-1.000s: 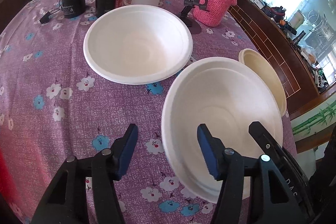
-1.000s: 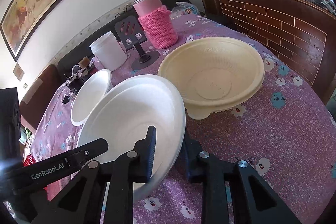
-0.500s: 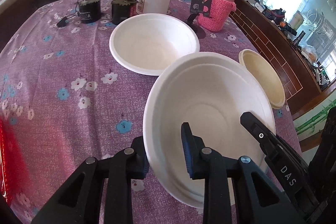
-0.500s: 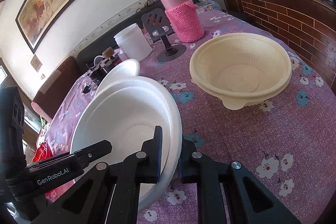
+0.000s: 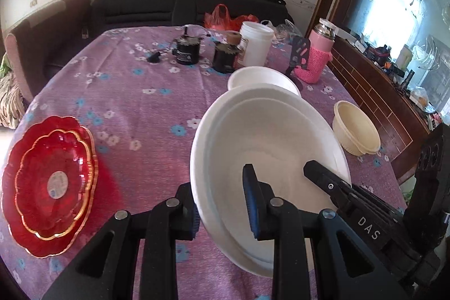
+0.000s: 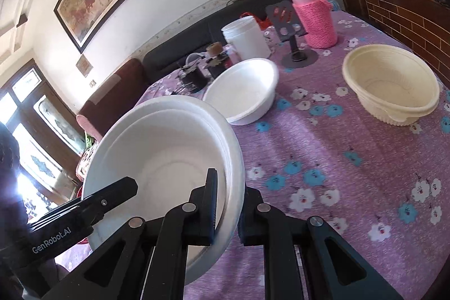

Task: Organize plates and bowls
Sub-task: 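Lower the white bowl onto the red plate stack and open both grippers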

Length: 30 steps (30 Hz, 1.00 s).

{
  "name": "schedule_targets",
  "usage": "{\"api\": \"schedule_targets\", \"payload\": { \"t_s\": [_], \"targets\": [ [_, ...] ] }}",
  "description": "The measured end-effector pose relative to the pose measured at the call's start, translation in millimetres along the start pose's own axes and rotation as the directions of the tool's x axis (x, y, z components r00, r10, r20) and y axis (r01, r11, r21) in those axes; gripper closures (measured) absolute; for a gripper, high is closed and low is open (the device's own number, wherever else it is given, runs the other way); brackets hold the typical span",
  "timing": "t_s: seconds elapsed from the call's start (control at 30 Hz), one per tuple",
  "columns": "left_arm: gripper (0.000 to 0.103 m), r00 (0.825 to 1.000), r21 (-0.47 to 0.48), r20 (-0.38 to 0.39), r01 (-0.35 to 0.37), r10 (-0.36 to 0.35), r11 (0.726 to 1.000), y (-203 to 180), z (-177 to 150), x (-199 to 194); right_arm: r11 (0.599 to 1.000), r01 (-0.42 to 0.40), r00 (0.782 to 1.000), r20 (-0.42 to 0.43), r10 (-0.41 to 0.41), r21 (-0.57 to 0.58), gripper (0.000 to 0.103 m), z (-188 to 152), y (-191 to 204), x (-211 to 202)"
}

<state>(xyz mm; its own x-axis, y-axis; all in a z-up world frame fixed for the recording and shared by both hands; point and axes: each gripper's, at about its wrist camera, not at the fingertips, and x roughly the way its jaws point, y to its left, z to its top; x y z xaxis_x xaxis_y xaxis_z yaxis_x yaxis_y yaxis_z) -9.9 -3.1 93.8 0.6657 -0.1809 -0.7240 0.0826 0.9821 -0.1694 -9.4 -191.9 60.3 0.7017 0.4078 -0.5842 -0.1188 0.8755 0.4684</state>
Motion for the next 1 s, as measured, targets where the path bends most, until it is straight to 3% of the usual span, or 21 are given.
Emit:
{"api": "schedule_targets", "payload": {
  "t_s": [0.2, 0.47, 0.77, 1.0],
  "targets": [
    [0.078, 0.998, -0.108, 0.055, -0.029, 0.035, 0.994, 65.8, -4.9, -38.9, 0.992, -0.052, 0.998, -0.028, 0.049, -0.117, 0.090, -3.5, 73.9, 8.1],
    [0.077, 0.989, -0.252, 0.087, -0.097, 0.122, 0.963, 154.7, -18.3, -71.6, 0.960, -0.105, 0.993, -0.081, 0.086, -0.261, 0.089, -21.1, 170.2, 35.2],
    [0.077, 0.979, -0.343, 0.016, -0.188, 0.205, 0.920, 224.0, -33.6, -53.1, 0.927, -0.106, 0.983, -0.177, 0.044, -0.360, 0.089, -50.7, 236.6, 89.6],
    [0.077, 0.972, -0.352, -0.050, -0.232, 0.230, 0.907, 247.0, -35.1, -22.6, 0.920, -0.075, 0.977, -0.214, -0.010, -0.386, 0.088, -56.6, 247.3, 125.8]
  ]
}}
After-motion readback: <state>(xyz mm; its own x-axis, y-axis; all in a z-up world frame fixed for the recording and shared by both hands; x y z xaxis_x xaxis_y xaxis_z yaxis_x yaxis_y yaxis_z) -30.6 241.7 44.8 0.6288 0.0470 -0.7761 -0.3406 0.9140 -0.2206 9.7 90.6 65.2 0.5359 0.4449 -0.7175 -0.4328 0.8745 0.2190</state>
